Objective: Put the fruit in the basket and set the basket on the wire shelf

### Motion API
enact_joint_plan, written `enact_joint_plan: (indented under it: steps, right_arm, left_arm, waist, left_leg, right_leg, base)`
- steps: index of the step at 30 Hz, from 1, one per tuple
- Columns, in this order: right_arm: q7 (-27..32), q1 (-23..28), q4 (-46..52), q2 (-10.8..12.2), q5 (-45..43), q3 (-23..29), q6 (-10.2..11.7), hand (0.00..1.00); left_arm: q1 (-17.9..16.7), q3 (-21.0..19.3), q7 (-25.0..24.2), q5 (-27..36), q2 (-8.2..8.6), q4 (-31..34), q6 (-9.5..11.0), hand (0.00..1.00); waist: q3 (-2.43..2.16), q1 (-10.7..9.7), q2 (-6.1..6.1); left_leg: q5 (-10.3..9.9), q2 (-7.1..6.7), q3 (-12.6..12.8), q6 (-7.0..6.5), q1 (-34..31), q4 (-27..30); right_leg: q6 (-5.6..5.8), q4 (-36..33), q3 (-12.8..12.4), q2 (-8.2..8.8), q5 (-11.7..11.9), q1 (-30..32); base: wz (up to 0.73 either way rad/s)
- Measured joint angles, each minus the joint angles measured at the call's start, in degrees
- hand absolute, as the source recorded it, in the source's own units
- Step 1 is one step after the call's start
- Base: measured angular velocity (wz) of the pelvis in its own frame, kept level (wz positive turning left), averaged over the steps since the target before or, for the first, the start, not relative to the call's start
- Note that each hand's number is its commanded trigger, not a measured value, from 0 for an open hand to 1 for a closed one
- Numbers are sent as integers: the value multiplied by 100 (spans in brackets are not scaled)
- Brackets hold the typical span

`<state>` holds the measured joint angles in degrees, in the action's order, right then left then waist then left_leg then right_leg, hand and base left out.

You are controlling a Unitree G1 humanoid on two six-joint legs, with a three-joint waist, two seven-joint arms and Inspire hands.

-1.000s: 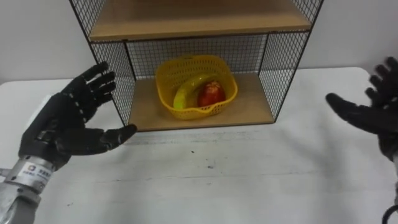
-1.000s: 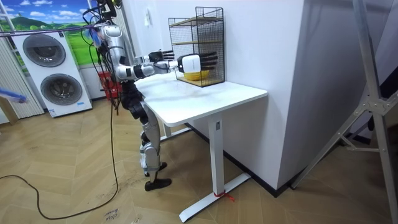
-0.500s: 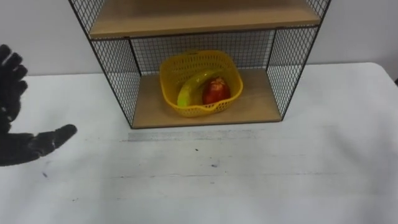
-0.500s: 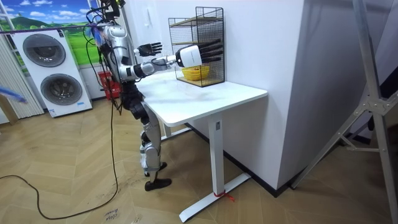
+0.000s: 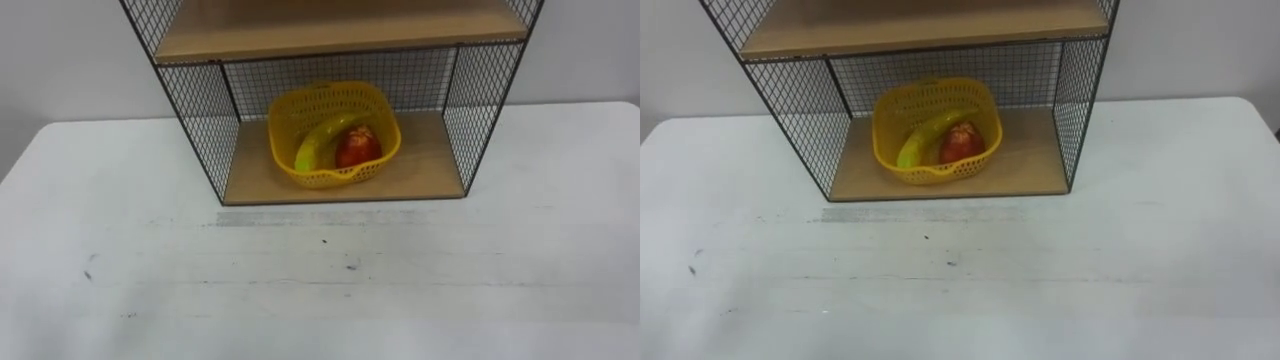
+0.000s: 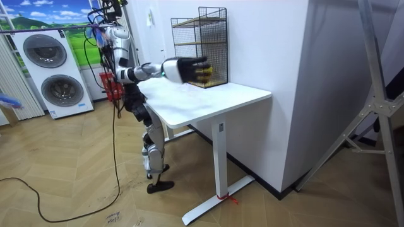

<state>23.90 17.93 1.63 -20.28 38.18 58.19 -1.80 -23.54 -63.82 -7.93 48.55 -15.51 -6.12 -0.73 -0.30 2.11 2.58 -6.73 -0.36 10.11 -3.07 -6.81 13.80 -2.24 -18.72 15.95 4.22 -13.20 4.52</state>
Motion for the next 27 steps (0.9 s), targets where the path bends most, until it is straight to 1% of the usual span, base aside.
enact_joint_plan:
  steps: [2,3,4,5,6,8,9,11,12,13,14,15,16,17,18,19,20,21,23,24,25,26,27]
  right_arm:
    - [483,115,-641,-4,161,174,115,0]
    - [611,135,-804,-3,167,221,140,0]
    - [904,169,-1134,-3,171,302,195,0]
    - [1162,209,-1428,-3,206,371,250,0]
    - [1268,252,-1581,-3,227,383,294,0]
    - [1538,302,-2367,-24,412,388,514,0]
    - [1585,322,-2563,-24,539,381,569,0]
    - [1730,356,-3381,-24,1150,385,711,0]
    - [1745,355,-3603,-27,1238,381,752,0]
    - [1728,353,-4039,-23,1382,376,811,0]
    - [1722,352,-4431,-17,1423,344,828,0]
    - [1718,353,-4649,-16,1420,297,869,0]
    - [1683,351,-5111,-13,1412,142,960,0]
    - [1587,346,-5545,-3,1414,6,994,0]
    - [1565,337,-5745,3,1392,-89,998,0]
    - [1506,322,-6035,88,1260,-334,1022,0]
    - [1365,303,-6363,194,1103,-609,1059,0]
    - [1307,268,-6546,248,1061,-759,1059,0]
    - [1067,-7,-7207,530,690,-1352,1019,0]
    - [975,-81,-7376,586,587,-1513,970,0]
    - [793,-231,-7710,665,363,-1814,835,0]
    - [577,-330,-7894,787,84,-2103,705,0]
    - [458,-398,-7994,827,-104,-2272,638,0]
  left_arm:
    - [-42,-195,757,261,-14,-785,106,0]
    - [-41,-225,950,291,-24,-943,121,0]
    - [-42,-284,1336,386,-55,-1313,196,0]
    - [-45,-303,1707,507,-113,-1662,287,0]
    - [-43,-304,1860,582,-154,-1837,329,0]
    - [-31,-313,2378,762,-373,-2738,530,0]
    - [-30,-316,2514,842,-401,-2904,578,0]
    - [-29,-351,2988,1081,-447,-3480,758,0]
    - [-28,-351,3079,1106,-468,-3670,789,0]
    - [-25,-352,3237,1112,-485,-4041,846,0]
    - [-20,-350,3377,1108,-484,-4353,868,0]
    - [-10,-350,3428,1101,-485,-4500,885,0]
    - [31,-333,3501,1084,-485,-4829,977,0]
    - [80,-298,3541,1075,-474,-5136,1018,0]
    - [96,-255,3568,1068,-423,-5210,1028,0]
    - [102,-24,3605,1037,-247,-5271,1101,0]
    - [138,253,3592,953,-60,-5349,1125,0]
    - [150,425,3577,891,48,-5381,1129,0]
    - [214,1105,3289,371,417,-5760,1106,0]
    - [245,1269,3190,189,495,-5879,1091,0]
    - [323,1582,2974,-226,624,-6136,1018,0]
    - [398,1826,2736,-796,742,-6280,878,0]
    - [418,1961,2635,-1092,791,-6290,798,0]
  waist:
    - [-15,23,-13]
    - [-28,51,-23]
    - [-32,115,-30]
    - [-28,128,-34]
    - [-27,132,-39]
    - [-22,121,-56]
    - [-22,128,-62]
    - [-17,136,-83]
    - [-17,146,-90]
    - [-21,151,-103]
    - [-26,148,-110]
    - [-28,143,-124]
    - [-34,137,-148]
    - [-37,124,-166]
    - [-41,123,-174]
    - [-41,112,-183]
    - [-39,109,-188]
    - [-37,109,-194]
    - [-66,61,-245]
    - [-69,60,-255]
    - [-64,59,-270]
    - [-58,50,-295]
    - [-60,50,-312]
  left_leg:
    - [-6,-2,-6,3,1,19]
    - [-9,-3,-7,5,-3,23]
    - [-26,-4,-11,9,-11,48]
    - [-63,-8,-42,15,-56,116]
    - [-74,-21,-80,17,-67,138]
    - [-95,-33,-153,-4,-103,189]
    - [-99,-34,-164,-4,-115,198]
    - [-120,-35,-241,5,-184,256]
    - [-135,-34,-252,5,-199,275]
    - [-150,-33,-275,-10,-230,299]
    - [-150,-34,-281,-10,-248,300]
    - [-149,-34,-283,-10,-251,299]
    - [-149,-34,-286,-9,-251,298]
    - [-149,-34,-296,-8,-246,298]
    - [-148,-34,-295,-8,-239,296]
    - [-147,-33,-295,-6,-224,295]
    - [-148,-26,-299,-7,-192,289]
    - [-148,-26,-300,-7,-167,277]
    - [-150,-21,-284,-8,-138,275]
    - [-152,-20,-275,-10,-121,269]
    - [-156,-21,-265,-14,-44,230]
    - [-156,-23,-240,-14,35,157]
    - [-155,-25,-229,-13,64,123]
  right_leg:
    - [4,-8,-20,-8,-6,17]
    - [7,-17,-32,-8,-10,31]
    - [7,-32,-44,-8,-15,42]
    - [10,-90,-42,1,-49,63]
    - [17,-116,-32,10,-71,63]
    - [29,-140,-1,14,-100,59]
    - [27,-139,7,14,-102,59]
    - [27,-106,59,3,-102,63]
    - [27,-102,61,0,-102,65]
    - [27,-101,71,-5,-102,77]
    - [27,-97,88,-4,-102,85]
    - [27,-96,96,-3,-101,85]
    - [27,-92,108,-3,-101,79]
    - [28,-75,127,-3,-99,58]
    - [29,-72,126,-4,-95,51]
    - [34,-61,126,-9,-80,30]
    - [27,-9,134,-23,-58,-27]
    - [28,9,135,-25,-50,-54]
    - [27,9,112,-29,-38,-79]
    - [26,14,97,-33,-34,-89]
    - [32,63,76,-42,-11,-160]
    - [40,132,41,-55,26,-219]
    - [39,160,31,-59,47,-241]
  base:
    - [0]
    - [0]
    - [0]
    - [0]
    - [16]
    - [17]
    - [10]
    - [12]
    - [8]
    - [4]
    - [6]
    - [6]
    - [9]
    - [6]
    - [4]
    - [0]
    - [0]
    - [0]
    - [-6]
    - [-11]
    - [-12]
    - [-12]
    - [-11]
